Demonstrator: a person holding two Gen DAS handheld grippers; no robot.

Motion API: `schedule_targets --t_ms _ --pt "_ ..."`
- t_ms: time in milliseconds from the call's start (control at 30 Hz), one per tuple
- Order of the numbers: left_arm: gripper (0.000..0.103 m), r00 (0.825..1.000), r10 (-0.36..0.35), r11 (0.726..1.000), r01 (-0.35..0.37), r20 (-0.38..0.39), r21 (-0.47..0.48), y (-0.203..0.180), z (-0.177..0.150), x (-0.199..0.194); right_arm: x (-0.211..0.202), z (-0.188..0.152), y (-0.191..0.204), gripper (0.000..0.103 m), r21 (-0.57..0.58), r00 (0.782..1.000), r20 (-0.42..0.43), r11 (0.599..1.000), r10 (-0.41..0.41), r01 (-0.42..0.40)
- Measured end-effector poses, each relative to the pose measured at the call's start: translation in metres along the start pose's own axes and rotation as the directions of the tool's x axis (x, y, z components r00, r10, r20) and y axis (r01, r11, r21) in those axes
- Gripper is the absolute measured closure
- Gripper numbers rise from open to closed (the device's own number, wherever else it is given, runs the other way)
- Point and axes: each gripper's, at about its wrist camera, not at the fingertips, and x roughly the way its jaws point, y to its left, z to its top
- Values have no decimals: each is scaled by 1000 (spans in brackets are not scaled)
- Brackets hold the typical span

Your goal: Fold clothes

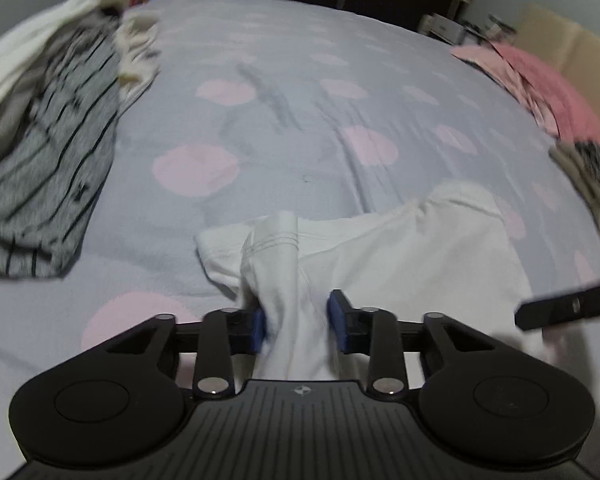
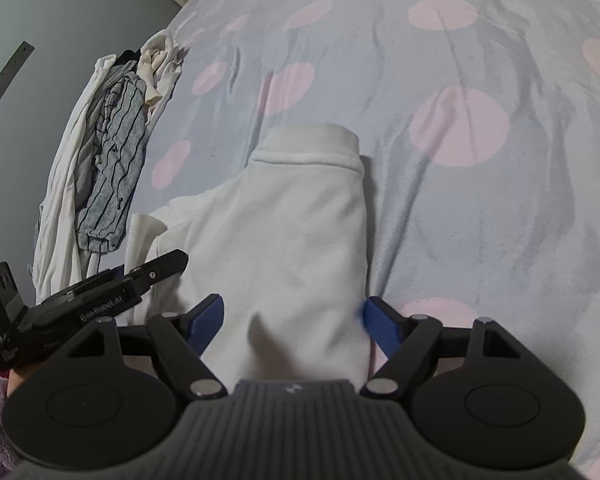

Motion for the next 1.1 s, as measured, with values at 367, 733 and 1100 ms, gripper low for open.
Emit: schedule_targets --t_ms 367,733,1100 --pt "91 970 143 687 -239 195 687 -112 -57 -11 3 -1 -4 24 1 1000 9 1000 -3 3" --pt "90 950 176 517 -311 256 797 -135 -83 -4 5 1 -7 24 5 1000 0 1000 -4 4" --pt "57 932 257 638 -364 257 679 -118 -66 -9 5 1 -7 23 -8 1000 -6 1000 -8 8"
